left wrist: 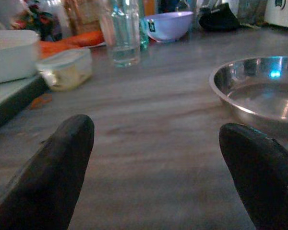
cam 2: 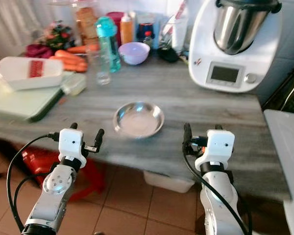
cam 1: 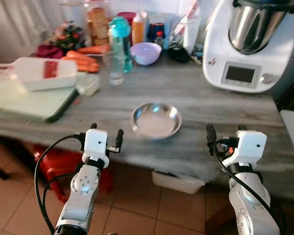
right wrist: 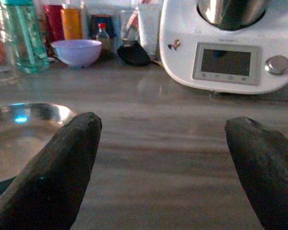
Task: Setting the table
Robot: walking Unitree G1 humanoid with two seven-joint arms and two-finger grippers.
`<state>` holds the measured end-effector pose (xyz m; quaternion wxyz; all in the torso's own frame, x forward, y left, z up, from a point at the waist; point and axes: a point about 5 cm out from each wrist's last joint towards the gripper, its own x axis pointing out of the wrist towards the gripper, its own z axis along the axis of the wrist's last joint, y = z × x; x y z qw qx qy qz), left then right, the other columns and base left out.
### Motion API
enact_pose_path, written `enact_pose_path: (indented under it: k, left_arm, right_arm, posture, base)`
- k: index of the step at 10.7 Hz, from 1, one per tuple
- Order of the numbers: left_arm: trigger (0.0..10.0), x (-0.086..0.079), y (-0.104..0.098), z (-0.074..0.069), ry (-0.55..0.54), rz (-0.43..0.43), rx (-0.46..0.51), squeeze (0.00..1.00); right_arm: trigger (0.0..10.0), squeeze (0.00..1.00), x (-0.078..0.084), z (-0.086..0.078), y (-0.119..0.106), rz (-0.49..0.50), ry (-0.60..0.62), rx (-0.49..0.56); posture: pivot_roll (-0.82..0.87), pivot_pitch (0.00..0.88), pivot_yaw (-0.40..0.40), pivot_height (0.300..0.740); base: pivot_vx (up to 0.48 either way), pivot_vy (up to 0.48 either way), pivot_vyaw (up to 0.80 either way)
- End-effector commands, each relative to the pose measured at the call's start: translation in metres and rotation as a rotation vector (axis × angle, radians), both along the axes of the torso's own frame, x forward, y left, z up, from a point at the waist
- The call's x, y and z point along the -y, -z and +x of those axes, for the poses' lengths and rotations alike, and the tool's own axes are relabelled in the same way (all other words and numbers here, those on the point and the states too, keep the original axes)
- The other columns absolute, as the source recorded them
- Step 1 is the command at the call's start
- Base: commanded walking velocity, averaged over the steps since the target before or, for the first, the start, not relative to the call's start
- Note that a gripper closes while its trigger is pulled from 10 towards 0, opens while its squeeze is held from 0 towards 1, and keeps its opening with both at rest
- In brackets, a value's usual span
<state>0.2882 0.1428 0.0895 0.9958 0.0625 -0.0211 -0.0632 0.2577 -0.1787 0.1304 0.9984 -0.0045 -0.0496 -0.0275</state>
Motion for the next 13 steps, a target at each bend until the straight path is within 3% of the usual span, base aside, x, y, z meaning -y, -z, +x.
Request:
enact_pose_path:
  k: [1, 13]
  left_arm:
    - [10.0, -0.001, -0.001, 0.002, -0.011, -0.002, -0.003, 0.00]
    - [10.0, 0.002, -0.005, 0.005, -0.007, -0.017, 0.022, 0.00]
  right_arm:
    - [10.0, 0.60, 0.003, 0.001, 0.002, 0.003, 0.009, -0.014]
    - [10.0, 0.60, 0.014, 0.013, -0.002, 0.020, 0.077, -0.001]
  posture:
    - [0.03, 0.000, 0.004, 0.740]
    - [0.03, 0.000, -0.004, 0.740]
  base:
    - [-0.292, 0.000, 0.00]
    - [-0.264, 0.000, 0.00]
